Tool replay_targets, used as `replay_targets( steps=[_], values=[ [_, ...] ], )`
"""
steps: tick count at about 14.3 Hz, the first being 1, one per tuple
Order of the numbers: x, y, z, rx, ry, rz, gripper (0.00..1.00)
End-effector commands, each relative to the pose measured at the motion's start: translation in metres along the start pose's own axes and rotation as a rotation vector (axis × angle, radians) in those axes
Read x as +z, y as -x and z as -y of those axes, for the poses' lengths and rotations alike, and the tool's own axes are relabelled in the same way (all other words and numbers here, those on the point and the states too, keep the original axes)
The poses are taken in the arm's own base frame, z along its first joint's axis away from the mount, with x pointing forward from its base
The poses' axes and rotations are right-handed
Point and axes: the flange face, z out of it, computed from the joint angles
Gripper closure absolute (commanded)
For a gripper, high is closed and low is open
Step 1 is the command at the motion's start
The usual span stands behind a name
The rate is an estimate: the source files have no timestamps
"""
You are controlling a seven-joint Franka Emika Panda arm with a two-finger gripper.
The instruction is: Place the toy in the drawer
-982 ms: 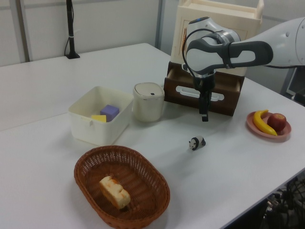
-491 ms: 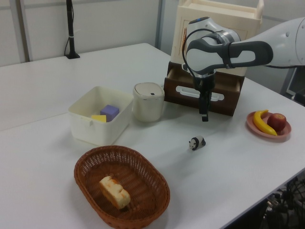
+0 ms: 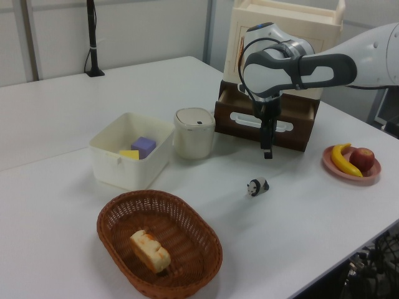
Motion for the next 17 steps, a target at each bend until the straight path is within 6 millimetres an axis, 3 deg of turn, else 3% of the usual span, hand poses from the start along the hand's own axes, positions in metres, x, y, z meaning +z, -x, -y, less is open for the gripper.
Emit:
replay_targets(
  steps=[1, 17],
  values=[
    [0.0350, -0.0162, -0.0340, -0.038, 0.030, 0.072, 0.00],
    [0.0406, -0.0183, -0.0346, -0.077, 0.025, 0.079, 0.00]
  ],
)
